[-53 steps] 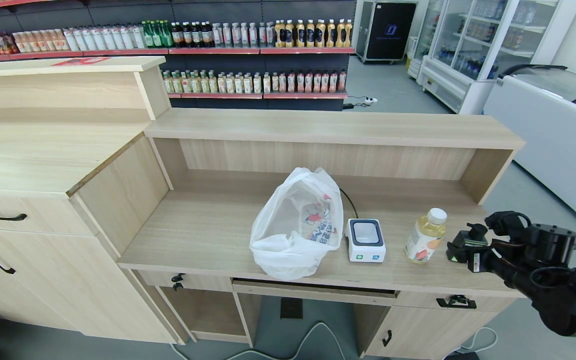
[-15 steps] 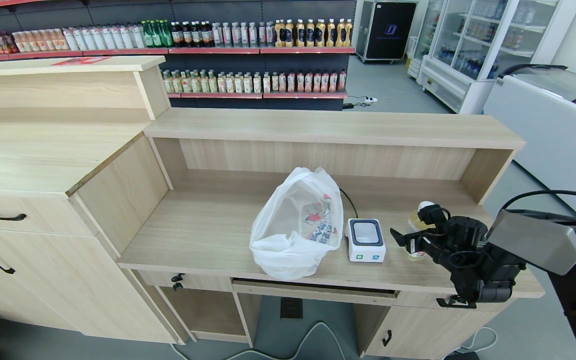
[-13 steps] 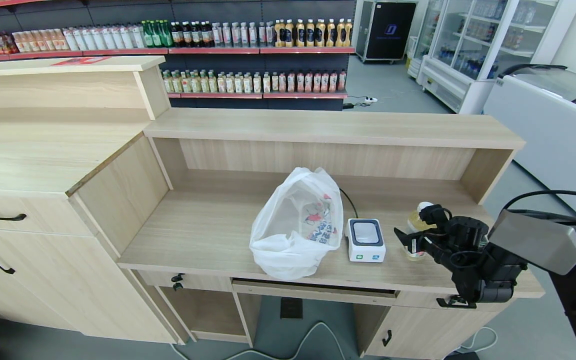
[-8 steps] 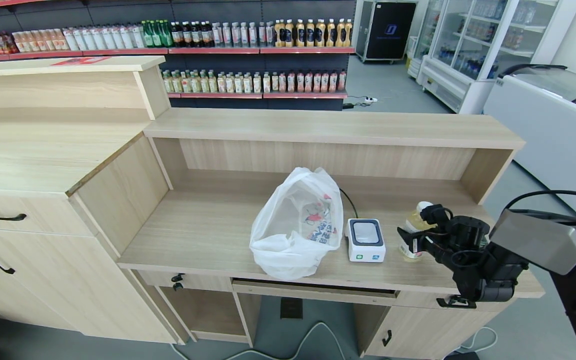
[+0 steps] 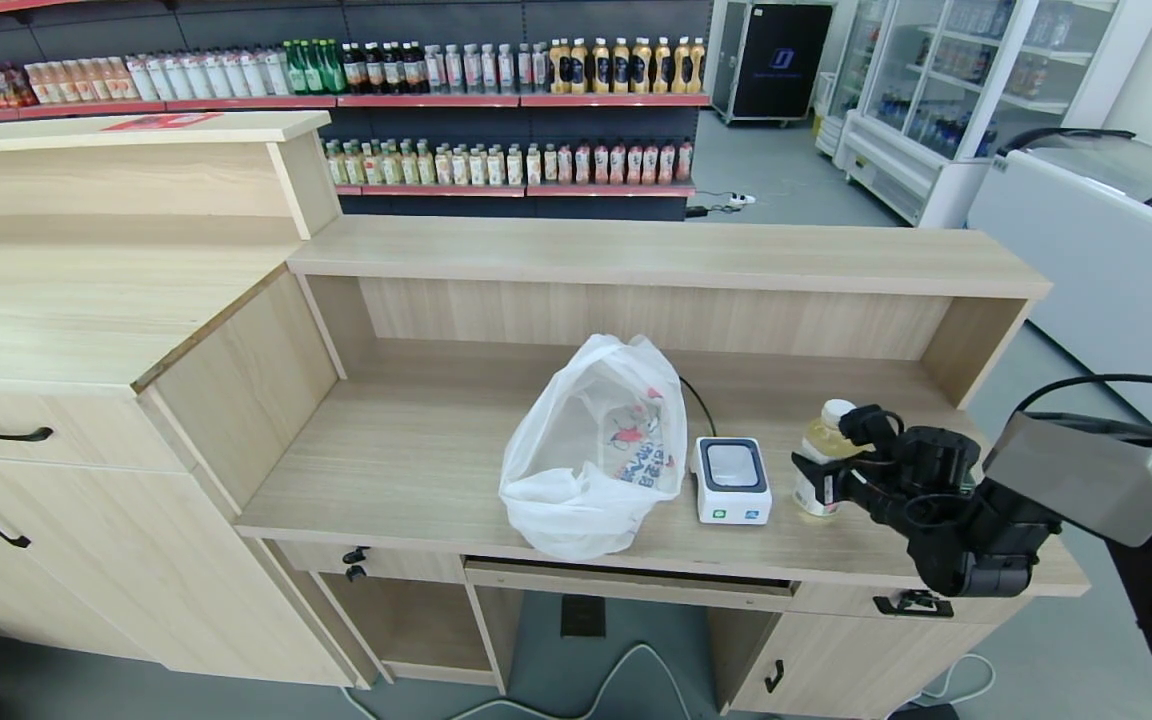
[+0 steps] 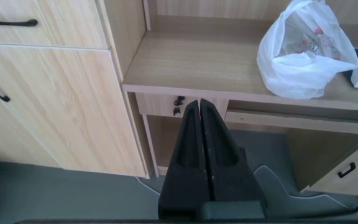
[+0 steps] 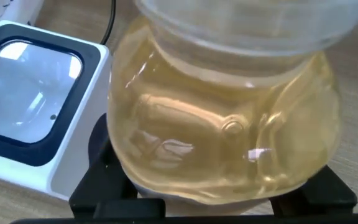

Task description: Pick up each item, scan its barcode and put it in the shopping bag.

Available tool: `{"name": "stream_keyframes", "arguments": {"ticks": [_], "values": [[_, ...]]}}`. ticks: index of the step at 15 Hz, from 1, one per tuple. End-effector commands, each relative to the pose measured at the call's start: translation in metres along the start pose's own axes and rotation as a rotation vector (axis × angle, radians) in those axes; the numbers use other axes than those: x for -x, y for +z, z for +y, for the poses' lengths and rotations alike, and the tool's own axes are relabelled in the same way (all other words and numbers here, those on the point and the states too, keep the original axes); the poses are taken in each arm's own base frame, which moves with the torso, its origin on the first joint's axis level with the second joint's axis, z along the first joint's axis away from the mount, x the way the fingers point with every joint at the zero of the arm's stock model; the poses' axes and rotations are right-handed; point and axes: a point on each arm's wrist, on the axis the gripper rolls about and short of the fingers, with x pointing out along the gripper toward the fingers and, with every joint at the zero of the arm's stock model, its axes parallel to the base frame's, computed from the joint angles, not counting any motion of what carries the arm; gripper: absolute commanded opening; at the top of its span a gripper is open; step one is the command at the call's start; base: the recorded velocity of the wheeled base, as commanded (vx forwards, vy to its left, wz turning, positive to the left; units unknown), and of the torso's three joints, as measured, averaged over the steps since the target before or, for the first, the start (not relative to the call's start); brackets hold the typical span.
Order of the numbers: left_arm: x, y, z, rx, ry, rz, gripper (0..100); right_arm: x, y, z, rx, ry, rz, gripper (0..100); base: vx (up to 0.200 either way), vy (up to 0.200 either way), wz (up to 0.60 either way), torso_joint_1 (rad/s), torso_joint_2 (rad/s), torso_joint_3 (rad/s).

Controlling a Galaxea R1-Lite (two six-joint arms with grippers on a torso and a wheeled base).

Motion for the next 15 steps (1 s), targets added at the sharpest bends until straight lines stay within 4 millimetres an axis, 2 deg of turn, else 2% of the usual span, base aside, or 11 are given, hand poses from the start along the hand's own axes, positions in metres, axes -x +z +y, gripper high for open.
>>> {"name": "stream_keyframes", "arguments": {"ticks": [1,3,6,7,9,11,15], "values": [[0.0,0.0,0.0,0.0,0.001,0.0,0,0.013,0.063,-0.006,-0.052,0.051,-0.079,0,0.0,0.0,0.0,0.0,0.0,0.0],[0.0,0.0,0.0,0.0,0.001,0.0,0,0.037,0.122,-0.006,-0.137,0.132,-0.095,0,0.0,0.0,0.0,0.0,0.0,0.0],[0.0,0.0,0.0,0.0,0.001,0.0,0,0.103,0.208,-0.003,-0.239,0.337,-0.096,0,0.0,0.0,0.0,0.0,0.0,0.0],[0.0,0.0,0.0,0.0,0.001,0.0,0,0.125,0.23,0.002,-0.279,0.391,-0.096,0,0.0,0.0,0.0,0.0,0.0,0.0],[0.0,0.0,0.0,0.0,0.001,0.0,0,0.172,0.27,0.026,-0.385,0.517,-0.1,0,0.0,0.0,0.0,0.0,0.0,0.0],[0.0,0.0,0.0,0.0,0.001,0.0,0,0.201,0.287,0.049,-0.403,0.634,-0.106,0,0.0,0.0,0.0,0.0,0.0,0.0],[0.0,0.0,0.0,0.0,0.001,0.0,0,0.246,0.29,0.077,-0.405,0.889,-0.085,0,0.0,0.0,0.0,0.0,0.0,0.0]]}}
